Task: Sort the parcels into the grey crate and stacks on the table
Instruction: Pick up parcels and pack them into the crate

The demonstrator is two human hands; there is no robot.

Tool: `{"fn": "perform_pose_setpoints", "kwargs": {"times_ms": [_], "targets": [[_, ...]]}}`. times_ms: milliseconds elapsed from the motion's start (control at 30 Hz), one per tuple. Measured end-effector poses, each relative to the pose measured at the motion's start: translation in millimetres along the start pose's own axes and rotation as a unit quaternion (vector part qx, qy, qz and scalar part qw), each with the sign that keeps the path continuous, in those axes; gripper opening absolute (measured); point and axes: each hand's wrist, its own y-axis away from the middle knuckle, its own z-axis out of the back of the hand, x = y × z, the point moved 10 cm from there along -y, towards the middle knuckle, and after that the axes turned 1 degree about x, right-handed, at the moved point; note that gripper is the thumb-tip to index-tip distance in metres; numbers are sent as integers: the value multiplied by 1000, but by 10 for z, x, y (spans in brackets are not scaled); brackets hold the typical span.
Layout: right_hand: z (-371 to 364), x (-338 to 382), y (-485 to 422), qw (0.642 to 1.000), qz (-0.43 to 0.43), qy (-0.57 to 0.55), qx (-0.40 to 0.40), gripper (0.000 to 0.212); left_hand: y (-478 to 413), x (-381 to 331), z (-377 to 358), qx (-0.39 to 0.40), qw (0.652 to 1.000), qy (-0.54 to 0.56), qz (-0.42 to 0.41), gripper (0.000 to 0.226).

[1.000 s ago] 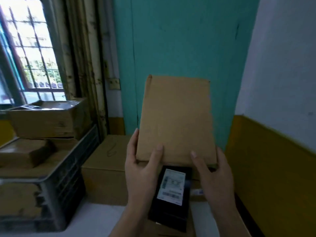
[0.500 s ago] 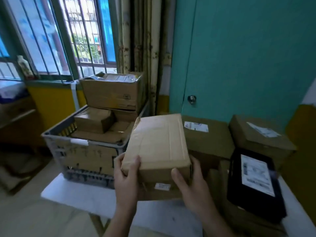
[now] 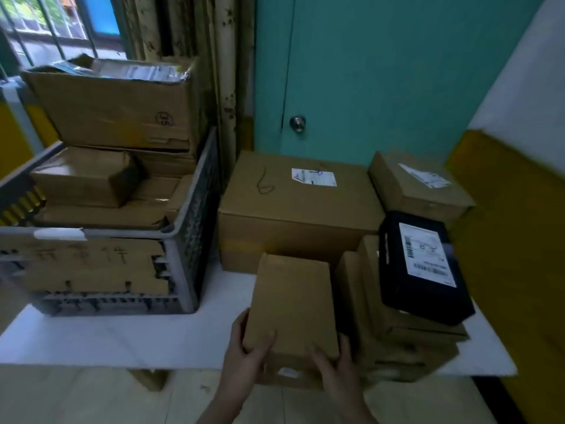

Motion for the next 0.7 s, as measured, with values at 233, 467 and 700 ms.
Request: {"fn": "perform_pose_setpoints", "kwargs": {"times_ms": [233, 467, 700], "targets": [[353, -161, -137, 999, 29, -27, -35, 58, -93, 57, -453, 77, 997, -28, -12, 74], [765, -236, -245, 996, 17, -65, -62, 60, -104, 54, -896, 114, 992, -44, -25, 80], [1151, -212, -360, 994, 26, -79, -69, 58, -132, 70, -1304, 129, 990, -44, -38, 83]]}}
